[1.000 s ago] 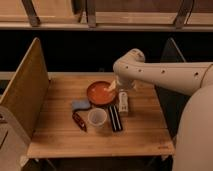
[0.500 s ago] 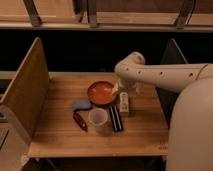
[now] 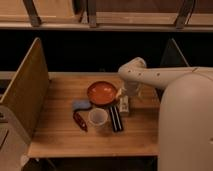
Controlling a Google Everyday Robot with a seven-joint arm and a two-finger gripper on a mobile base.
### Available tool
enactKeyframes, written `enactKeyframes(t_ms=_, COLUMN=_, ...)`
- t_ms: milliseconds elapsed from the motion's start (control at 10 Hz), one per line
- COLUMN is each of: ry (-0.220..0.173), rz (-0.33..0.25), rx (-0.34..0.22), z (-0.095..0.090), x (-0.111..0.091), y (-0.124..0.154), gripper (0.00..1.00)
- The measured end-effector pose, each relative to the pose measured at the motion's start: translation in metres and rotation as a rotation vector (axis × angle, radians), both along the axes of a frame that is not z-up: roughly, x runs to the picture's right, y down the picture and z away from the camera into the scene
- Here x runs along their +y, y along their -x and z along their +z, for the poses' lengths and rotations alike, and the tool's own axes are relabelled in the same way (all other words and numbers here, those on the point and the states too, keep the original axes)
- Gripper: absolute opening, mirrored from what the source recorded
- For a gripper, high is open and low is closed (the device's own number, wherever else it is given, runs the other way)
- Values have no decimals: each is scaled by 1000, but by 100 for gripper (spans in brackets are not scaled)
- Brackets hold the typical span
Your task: Place the bottle in the ceramic bowl
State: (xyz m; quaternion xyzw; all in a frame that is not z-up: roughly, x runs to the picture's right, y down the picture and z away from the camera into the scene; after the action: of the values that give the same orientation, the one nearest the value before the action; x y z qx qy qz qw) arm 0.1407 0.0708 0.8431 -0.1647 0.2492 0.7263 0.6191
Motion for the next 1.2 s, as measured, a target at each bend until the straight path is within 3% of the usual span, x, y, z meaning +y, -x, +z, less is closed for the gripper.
enactKeyframes(t_ms=200, ry=49, rz=13, rx=8, z=9, x=15, y=-2, gripper=80)
enactKeyframes(t_ms=600, ry=158, rz=100, rx=-2, z=29, x=45, y=-3, gripper=80)
enactKeyframes(t_ms=900, ry=190, rz=130, rx=-2, z=43, x=49, y=-11, gripper=80)
enactKeyframes(t_ms=1200, ry=179, rz=130, rx=-16, z=58, x=40, y=-14, gripper=78)
